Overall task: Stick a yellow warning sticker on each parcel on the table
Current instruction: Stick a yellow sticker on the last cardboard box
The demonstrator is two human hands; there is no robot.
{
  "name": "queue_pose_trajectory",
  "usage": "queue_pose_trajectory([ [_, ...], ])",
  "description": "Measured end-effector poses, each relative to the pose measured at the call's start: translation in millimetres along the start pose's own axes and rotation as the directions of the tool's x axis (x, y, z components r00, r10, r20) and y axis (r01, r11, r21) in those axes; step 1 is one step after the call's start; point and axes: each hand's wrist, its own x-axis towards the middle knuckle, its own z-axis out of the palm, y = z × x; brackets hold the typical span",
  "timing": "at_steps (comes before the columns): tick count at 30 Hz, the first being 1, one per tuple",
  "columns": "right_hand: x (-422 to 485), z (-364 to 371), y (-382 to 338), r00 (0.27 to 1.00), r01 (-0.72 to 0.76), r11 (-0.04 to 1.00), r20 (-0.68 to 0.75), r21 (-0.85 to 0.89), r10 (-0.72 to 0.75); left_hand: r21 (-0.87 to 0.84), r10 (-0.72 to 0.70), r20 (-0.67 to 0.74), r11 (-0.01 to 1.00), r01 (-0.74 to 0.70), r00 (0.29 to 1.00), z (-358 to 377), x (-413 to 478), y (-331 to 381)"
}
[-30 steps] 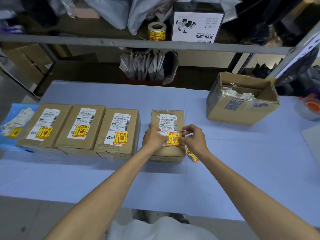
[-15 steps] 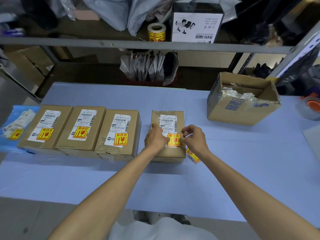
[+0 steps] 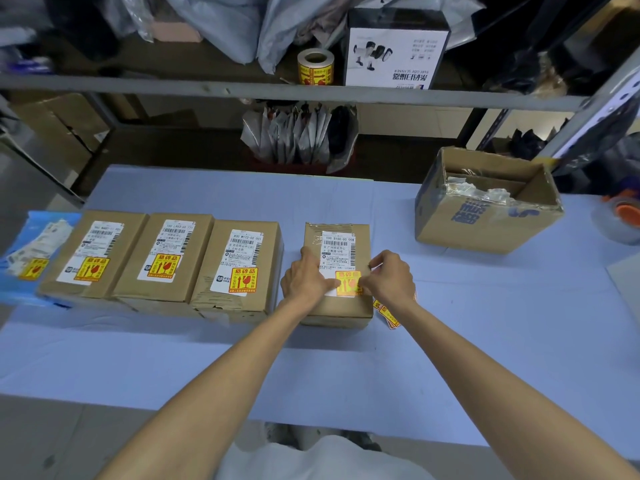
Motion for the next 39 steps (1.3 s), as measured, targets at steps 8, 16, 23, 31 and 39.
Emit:
queue_pose_trajectory([
  [8, 3, 1, 6, 0.994, -0.106, 0.988, 0.040, 0.115, 0.102, -0.138, -0.027, -0.032, 0.990, 0.022, 0.999, 5, 2, -3],
  [16, 15, 4, 0, 0.999, -0.041, 0.998, 0.000, 0.051, 0.041, -0.059, -0.059, -0.074, 0.997, 0.055, 0.996, 10, 6, 0],
  [23, -1, 3, 7, 0.998, -0.021, 0.997, 0.055, 0.068, 0.017, -0.105, -0.020, -0.055, 0.994, 0.015, 0.998, 12, -5, -5],
  [31, -4, 4, 7, 0.997, 0.071, 0.996, 0.001, 0.062, -0.071, -0.094, 0.010, 0.018, 0.996, -0.008, 1.000, 8, -3, -7],
  [39, -14, 11, 16, 0.994, 0.112, 0.992, 0.006, 0.055, -0.113, -0.212, 0.041, 0.022, 0.977, -0.036, 0.999, 7, -9, -11],
])
